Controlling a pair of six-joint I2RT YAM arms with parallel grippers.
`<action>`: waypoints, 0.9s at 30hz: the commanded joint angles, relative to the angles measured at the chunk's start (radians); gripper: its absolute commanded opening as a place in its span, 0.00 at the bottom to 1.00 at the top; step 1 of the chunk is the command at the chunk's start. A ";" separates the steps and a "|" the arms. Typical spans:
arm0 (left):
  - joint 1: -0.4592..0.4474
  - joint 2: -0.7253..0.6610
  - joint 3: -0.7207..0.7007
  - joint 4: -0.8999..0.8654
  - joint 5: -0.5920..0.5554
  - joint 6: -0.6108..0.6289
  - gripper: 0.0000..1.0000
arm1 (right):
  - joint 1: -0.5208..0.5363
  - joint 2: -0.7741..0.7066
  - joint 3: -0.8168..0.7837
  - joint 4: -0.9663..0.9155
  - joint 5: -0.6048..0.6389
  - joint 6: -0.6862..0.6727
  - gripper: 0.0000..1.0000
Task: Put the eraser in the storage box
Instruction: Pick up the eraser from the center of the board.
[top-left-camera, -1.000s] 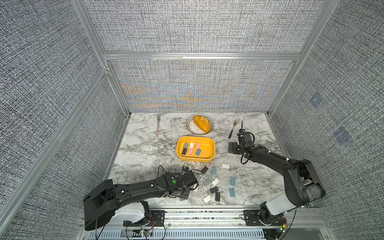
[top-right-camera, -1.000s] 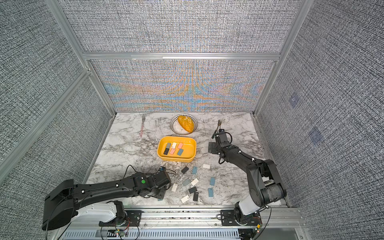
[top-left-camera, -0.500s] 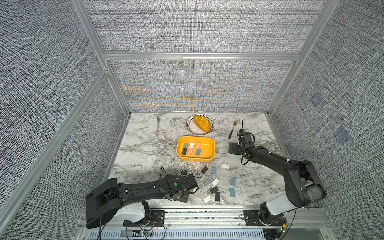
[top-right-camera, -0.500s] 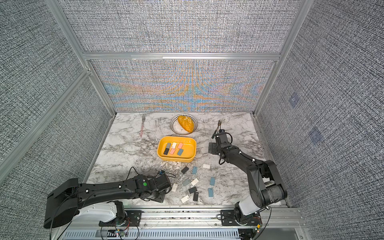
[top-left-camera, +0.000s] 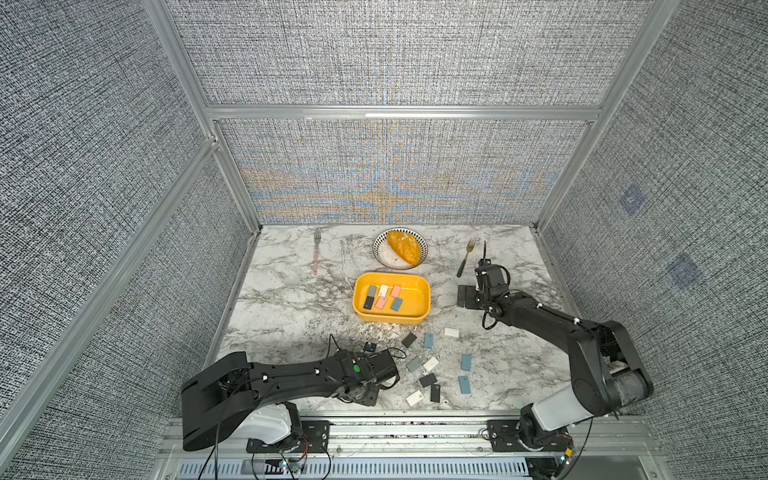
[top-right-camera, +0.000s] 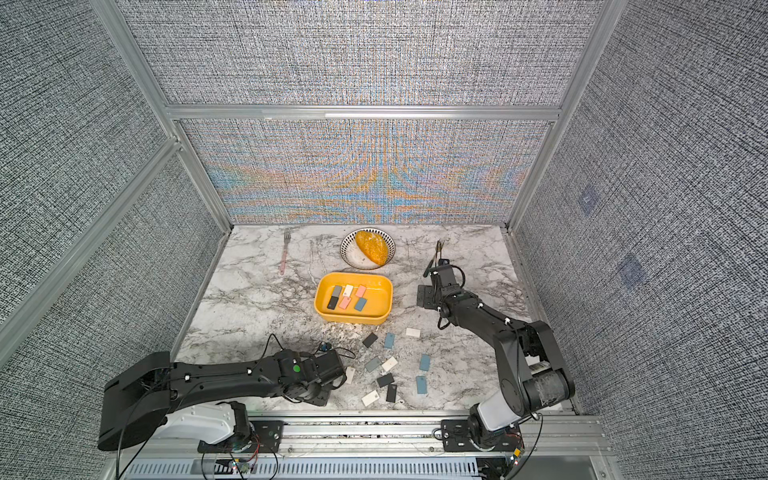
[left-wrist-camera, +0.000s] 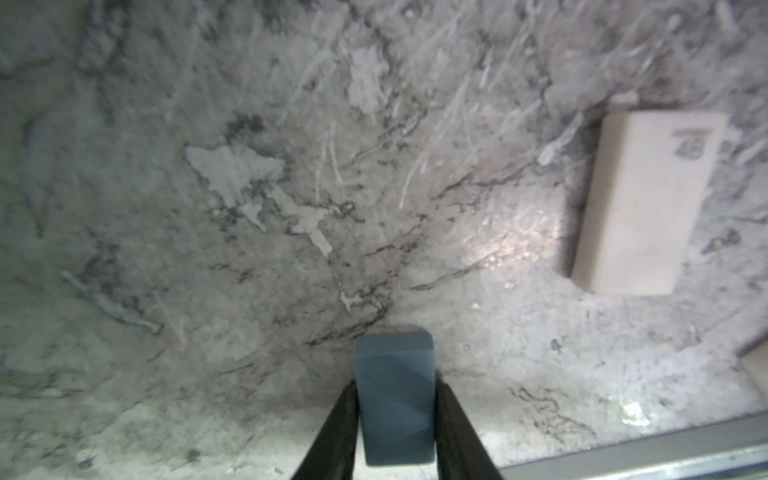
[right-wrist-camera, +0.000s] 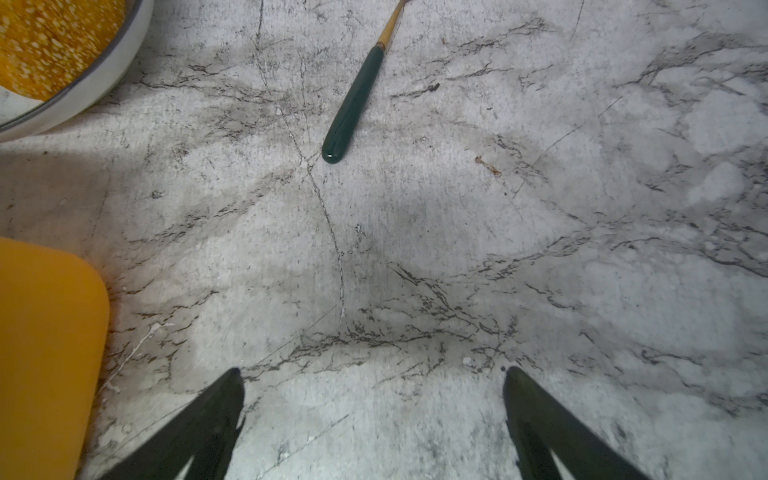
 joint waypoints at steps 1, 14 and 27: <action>-0.002 0.008 0.004 0.028 0.034 0.011 0.28 | 0.001 -0.004 -0.002 0.009 0.010 0.001 0.98; 0.063 -0.023 0.168 -0.155 -0.153 0.093 0.28 | 0.002 -0.010 0.003 0.000 0.010 -0.002 0.98; 0.263 0.109 0.428 0.030 -0.076 0.387 0.28 | 0.002 -0.030 0.004 -0.011 0.021 -0.003 0.98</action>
